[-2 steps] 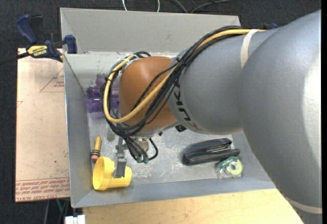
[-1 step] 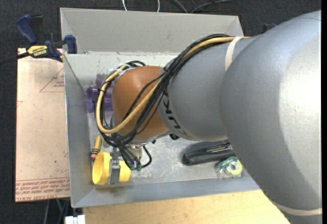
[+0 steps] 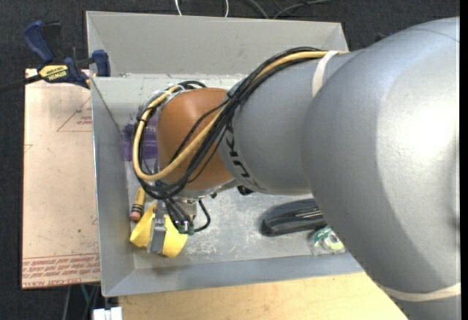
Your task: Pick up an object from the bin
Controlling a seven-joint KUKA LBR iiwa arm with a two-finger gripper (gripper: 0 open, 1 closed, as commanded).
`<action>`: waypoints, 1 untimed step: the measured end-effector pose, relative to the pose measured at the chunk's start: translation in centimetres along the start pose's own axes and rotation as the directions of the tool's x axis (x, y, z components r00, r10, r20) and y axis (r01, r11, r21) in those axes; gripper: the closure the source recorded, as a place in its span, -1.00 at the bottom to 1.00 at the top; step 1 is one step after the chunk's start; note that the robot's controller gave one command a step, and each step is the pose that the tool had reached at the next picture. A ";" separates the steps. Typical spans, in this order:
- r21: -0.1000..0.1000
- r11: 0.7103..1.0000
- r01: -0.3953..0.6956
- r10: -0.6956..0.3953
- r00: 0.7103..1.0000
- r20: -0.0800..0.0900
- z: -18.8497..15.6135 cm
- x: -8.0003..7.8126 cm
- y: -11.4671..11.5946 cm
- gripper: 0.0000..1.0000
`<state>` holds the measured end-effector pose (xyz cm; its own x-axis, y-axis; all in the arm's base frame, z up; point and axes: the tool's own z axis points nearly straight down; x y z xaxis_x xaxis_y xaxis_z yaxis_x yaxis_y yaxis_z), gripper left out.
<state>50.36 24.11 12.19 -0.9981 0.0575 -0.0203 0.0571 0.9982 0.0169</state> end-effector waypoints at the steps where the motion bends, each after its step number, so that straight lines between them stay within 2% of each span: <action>1: 0.005 1.000 0.003 -0.003 1.000 -0.007 1.8 1.0 -2.9 -1.00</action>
Offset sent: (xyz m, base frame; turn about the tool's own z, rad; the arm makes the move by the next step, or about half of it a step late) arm -0.0041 -0.0014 0.0661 0.0514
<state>49.26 21.32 10.34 -0.9984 0.0542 -0.0130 0.0540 0.9985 0.0121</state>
